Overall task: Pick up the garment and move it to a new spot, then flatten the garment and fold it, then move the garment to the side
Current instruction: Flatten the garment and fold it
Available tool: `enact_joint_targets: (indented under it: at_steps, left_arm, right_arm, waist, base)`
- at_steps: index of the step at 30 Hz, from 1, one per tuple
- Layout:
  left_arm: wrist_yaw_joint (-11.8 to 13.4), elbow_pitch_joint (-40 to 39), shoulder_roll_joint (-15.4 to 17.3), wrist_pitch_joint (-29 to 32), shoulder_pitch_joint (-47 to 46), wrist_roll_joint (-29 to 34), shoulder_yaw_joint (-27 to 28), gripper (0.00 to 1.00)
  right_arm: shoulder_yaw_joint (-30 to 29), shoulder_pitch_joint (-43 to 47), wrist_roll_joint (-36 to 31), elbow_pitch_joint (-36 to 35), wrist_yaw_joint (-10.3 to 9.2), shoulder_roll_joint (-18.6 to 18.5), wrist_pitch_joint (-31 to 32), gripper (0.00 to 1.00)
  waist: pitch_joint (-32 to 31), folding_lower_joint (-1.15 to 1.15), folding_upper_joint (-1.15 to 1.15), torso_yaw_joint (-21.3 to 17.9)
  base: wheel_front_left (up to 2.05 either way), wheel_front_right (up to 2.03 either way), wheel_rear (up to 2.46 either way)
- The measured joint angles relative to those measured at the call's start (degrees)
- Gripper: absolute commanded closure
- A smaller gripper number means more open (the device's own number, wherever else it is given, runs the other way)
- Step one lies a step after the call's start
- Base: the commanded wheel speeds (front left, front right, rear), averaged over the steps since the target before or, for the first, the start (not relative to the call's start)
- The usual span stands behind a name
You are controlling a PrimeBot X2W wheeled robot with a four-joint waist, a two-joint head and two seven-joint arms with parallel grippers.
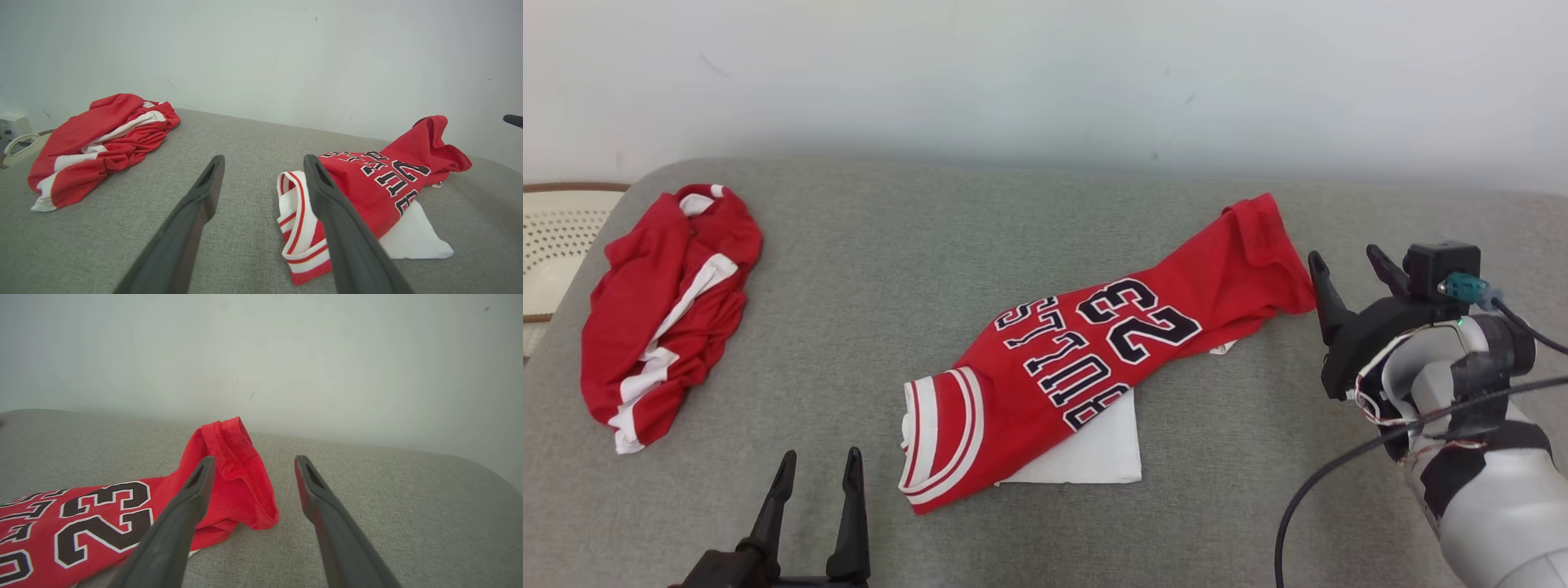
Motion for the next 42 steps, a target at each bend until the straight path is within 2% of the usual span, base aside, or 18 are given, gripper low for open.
enact_joint_targets:
  at_steps: [6,12,19,23,30,38,42]
  left_arm:
    - [-0.03,-0.33,0.0,0.0,0.3,0.04,0.13,0.0]
    - [-0.3,-0.52,0.01,0.0,0.87,0.1,0.22,0.0]
    - [-0.56,-0.02,0.0,0.0,0.86,-0.02,-0.32,0.0]
    - [-0.71,0.44,0.0,0.0,0.86,-0.2,-0.8,0.0]
    - [-1.69,3.09,0.01,0.0,0.77,-0.34,-1.66,0.0]
    - [-3.97,12.79,0.0,0.0,-0.55,0.0,-3.58,0.0]
    - [-3.99,16.0,-0.03,0.0,-1.79,-0.01,-3.43,0.0]
  right_arm:
    - [-1.41,5.13,0.77,-6.76,0.0,-0.77,-1.09,0.0]
    - [-8.99,14.82,-1.76,-21.67,0.0,-0.86,-1.27,0.0]
    - [-18.09,28.12,-8.24,-36.79,0.0,3.44,-1.26,0.0]
    - [-21.58,33.91,-11.4,-42.92,0.0,6.64,-1.27,0.0]
    - [-22.75,38.67,-14.34,-49.1,0.0,10.37,-0.89,0.0]
    - [-22.42,39.41,-14.5,-50.2,0.0,11.12,0.02,0.0]
    - [-22.31,39.42,-14.49,-50.23,0.0,11.18,0.09,0.0]
  waist:
    - [-0.14,0.0,0.0,-1.43]
    - [0.32,0.0,0.0,-2.29]
    - [0.72,0.0,0.0,-2.54]
    - [0.52,0.0,0.0,-2.43]
    - [0.68,0.0,0.0,-3.23]
    - [1.22,0.0,0.0,-5.14]
    - [1.6,0.0,0.0,-6.2]
  base:
    - [0.0,0.0,0.0]
    - [0.0,0.0,0.0]
    - [0.0,0.0,0.0]
    - [0.0,0.0,0.0]
    - [0.0,0.0,0.0]
    - [0.0,0.0,0.0]
    - [0.0,0.0,0.0]
